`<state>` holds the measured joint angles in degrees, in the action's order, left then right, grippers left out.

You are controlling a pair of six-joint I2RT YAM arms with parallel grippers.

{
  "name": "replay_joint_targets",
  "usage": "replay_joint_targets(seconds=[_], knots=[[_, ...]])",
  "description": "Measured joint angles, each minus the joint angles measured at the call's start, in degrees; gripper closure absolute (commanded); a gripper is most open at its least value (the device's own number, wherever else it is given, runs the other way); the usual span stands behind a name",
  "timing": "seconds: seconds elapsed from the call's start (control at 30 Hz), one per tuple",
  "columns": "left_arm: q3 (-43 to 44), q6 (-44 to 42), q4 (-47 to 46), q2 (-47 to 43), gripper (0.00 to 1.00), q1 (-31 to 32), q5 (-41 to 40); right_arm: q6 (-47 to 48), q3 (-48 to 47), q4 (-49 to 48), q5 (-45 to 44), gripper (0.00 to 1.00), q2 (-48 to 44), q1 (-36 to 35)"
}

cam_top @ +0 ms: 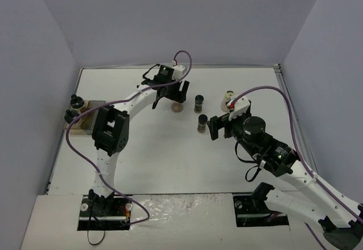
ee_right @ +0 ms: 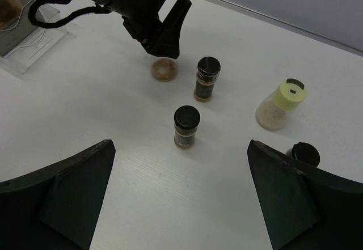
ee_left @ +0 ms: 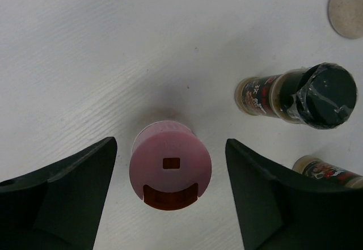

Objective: Organize the condiment bottles

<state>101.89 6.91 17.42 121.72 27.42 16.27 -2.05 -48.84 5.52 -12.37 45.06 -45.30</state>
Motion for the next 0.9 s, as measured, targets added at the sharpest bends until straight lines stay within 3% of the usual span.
replay_joint_targets(seconds=[0.13, 0.27, 0.43, 0.6, 0.9], knots=[[0.00, -0.16, -0.21, 0.04, 0.67, 0.33, -0.63, -0.23, 0.00, 0.02, -0.30, 0.00, -0.03, 0.00], [-0.12, -0.29, -0.44, -0.23, 0.84, 0.33, -1.25, -0.57, 0.00, 0.07, -0.33, 0.00, -0.18, 0.00], [-3.55, -0.18, 0.57, -3.58, 0.91, 0.24, -3.55, -0.79, 0.00, 0.10, -0.34, 0.00, -0.42, 0.00], [-10.37, 2.21, 3.50, -13.48, 0.93, -2.47, -8.19, -0.96, 0.00, 0.11, -0.30, 0.00, -0.40, 0.00], [-22.41, 9.71, 3.95, -34.64, 0.93, -23.85, -16.44, -0.91, 0.00, 0.02, -0.25, 0.00, 0.19, 0.00]])
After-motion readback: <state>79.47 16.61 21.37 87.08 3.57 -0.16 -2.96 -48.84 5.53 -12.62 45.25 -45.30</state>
